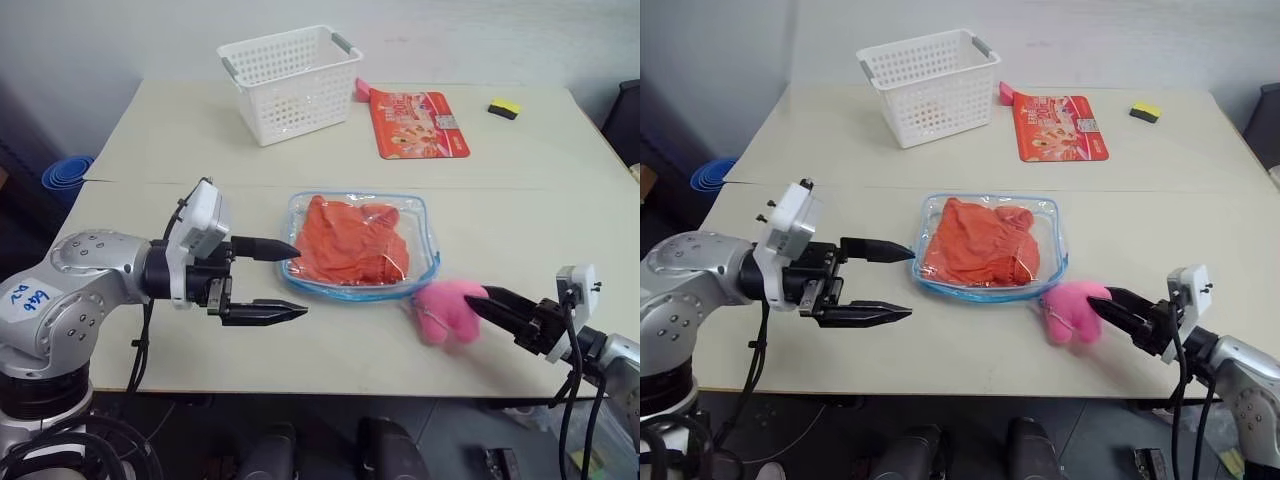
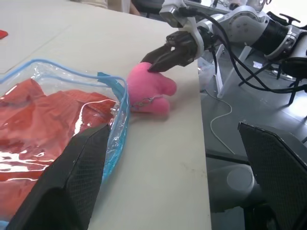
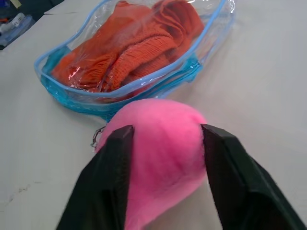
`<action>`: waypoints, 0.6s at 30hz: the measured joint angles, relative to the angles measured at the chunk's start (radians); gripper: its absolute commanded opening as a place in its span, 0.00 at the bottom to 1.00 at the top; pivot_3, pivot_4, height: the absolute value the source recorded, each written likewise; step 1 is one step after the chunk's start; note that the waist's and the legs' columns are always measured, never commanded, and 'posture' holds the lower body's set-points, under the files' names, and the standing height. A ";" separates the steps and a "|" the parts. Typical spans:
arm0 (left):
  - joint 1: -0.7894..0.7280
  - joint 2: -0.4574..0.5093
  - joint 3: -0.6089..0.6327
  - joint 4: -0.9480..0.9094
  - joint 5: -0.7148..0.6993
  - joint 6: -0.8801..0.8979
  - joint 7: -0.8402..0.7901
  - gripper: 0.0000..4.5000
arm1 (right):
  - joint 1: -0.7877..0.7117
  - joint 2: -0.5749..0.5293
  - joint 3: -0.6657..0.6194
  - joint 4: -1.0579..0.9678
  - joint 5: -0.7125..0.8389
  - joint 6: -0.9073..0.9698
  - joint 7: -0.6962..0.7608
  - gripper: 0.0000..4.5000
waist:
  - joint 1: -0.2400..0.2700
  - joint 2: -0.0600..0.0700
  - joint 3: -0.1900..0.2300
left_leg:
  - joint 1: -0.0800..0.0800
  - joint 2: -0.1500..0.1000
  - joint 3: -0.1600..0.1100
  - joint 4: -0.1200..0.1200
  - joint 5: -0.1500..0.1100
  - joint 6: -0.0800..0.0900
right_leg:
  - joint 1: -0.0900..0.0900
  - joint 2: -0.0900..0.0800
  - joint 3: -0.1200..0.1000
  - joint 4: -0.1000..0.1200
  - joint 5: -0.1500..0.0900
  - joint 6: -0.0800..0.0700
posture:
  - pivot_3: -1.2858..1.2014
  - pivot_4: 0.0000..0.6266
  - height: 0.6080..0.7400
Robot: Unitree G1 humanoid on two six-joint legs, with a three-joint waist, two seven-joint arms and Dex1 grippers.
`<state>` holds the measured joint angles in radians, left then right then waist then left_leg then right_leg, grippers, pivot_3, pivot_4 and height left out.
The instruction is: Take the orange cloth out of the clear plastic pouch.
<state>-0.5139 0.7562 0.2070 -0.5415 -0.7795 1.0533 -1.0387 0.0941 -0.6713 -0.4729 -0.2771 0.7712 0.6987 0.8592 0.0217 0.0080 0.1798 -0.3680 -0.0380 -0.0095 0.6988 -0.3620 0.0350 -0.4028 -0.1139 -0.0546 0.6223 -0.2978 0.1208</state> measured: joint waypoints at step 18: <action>0.007 0.012 -0.071 0.022 -0.003 -0.105 0.042 1.00 | -0.007 -0.107 -0.084 -0.152 0.027 -0.095 0.036 0.01 | 0.001 0.000 0.000 | 0.000 0.000 0.000 0.000 0.000 0.000 | 0.000 0.000 0.000 -0.001 0.000 0.000 | 0.52 0.24 1.00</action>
<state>-0.5074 0.7680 0.1362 -0.5195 -0.7824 0.9483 -0.9966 0.0868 -0.7782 -0.5571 -0.4294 0.7987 0.6036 0.8953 0.0229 0.0081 0.1798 -0.3683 -0.0378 -0.0094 0.6984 -0.3620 0.0351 -0.4029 -0.1139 -0.0543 0.6218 -0.2978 0.1209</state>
